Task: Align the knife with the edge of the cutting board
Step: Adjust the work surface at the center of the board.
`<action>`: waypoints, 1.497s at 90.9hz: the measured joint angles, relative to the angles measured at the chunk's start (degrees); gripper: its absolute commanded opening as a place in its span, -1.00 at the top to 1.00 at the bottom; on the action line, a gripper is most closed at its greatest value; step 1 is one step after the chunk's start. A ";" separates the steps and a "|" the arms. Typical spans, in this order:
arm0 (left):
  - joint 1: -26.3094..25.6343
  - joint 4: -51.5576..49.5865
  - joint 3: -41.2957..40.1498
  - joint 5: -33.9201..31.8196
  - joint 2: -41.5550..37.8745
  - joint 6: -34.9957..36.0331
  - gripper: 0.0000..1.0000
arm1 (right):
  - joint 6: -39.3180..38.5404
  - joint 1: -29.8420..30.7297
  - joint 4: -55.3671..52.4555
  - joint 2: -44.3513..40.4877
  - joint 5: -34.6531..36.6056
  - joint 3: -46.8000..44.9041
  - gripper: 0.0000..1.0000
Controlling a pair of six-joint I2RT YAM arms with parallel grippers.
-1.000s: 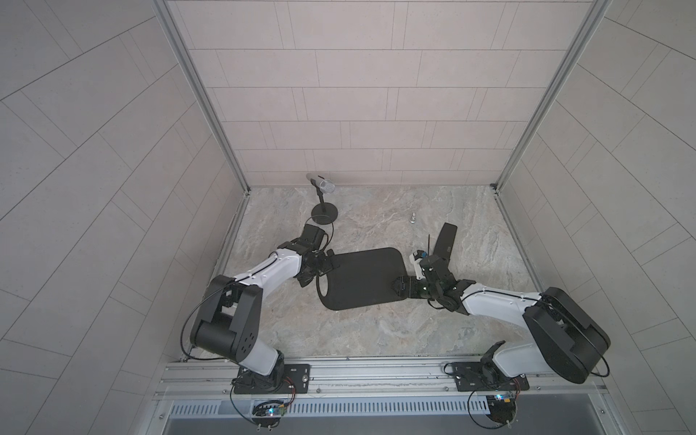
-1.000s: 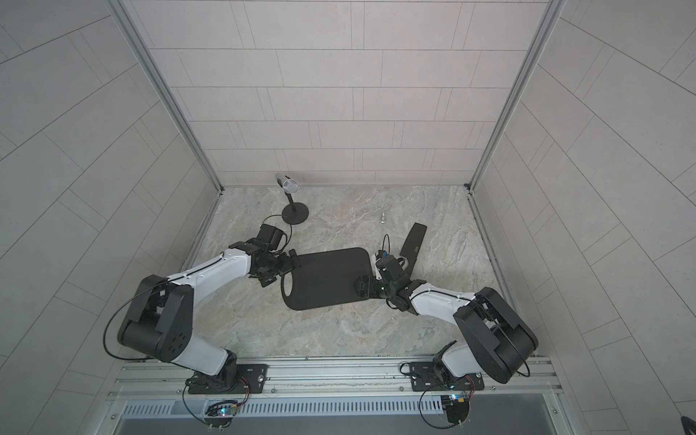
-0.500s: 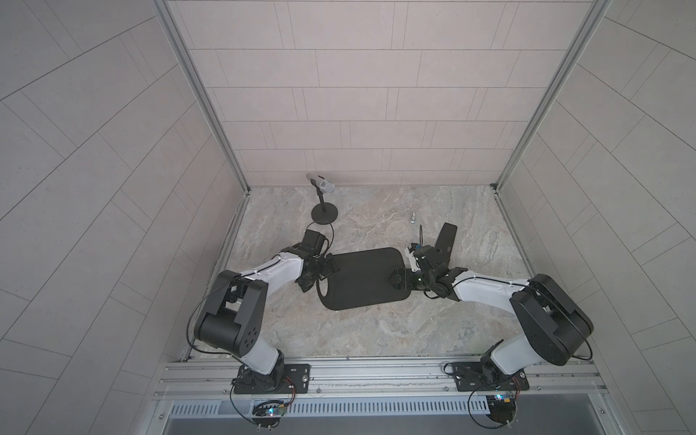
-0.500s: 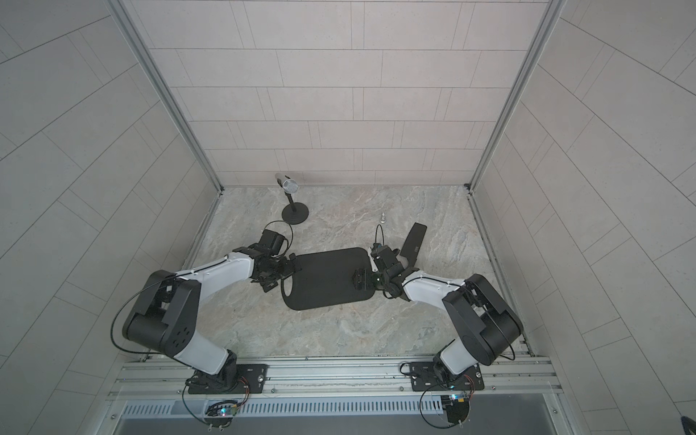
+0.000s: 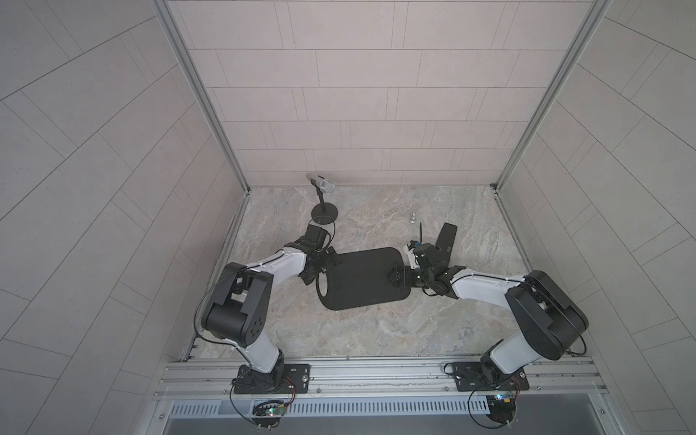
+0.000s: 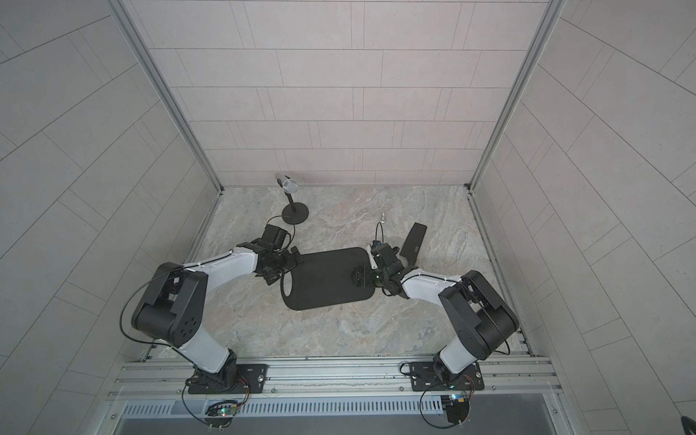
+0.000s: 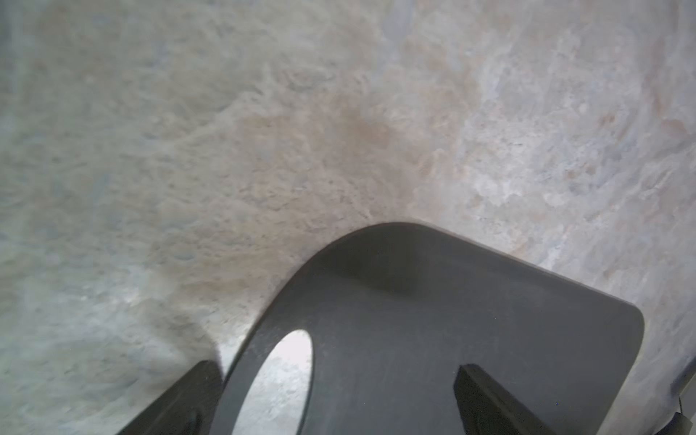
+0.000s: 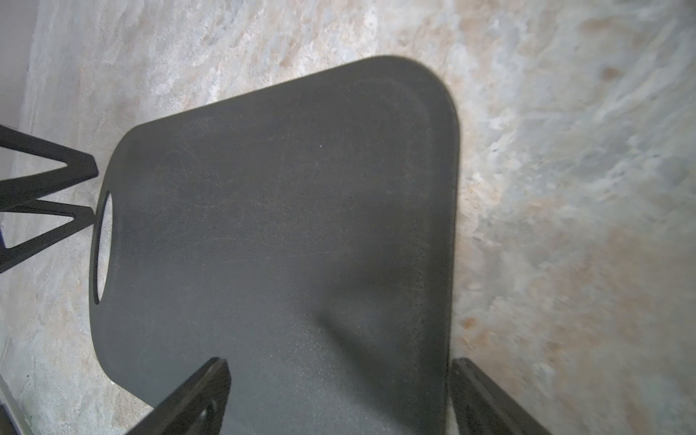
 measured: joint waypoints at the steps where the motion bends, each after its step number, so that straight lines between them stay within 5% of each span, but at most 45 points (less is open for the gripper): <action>1: -0.13 -0.04 0.13 -0.20 0.15 -0.02 -1.00 | 0.04 0.00 0.17 -0.04 0.02 -0.13 -0.85; 136: -10.78 -8.59 14.71 -12.13 12.28 0.42 -1.00 | 1.90 0.57 3.39 -4.42 9.14 -6.12 -0.86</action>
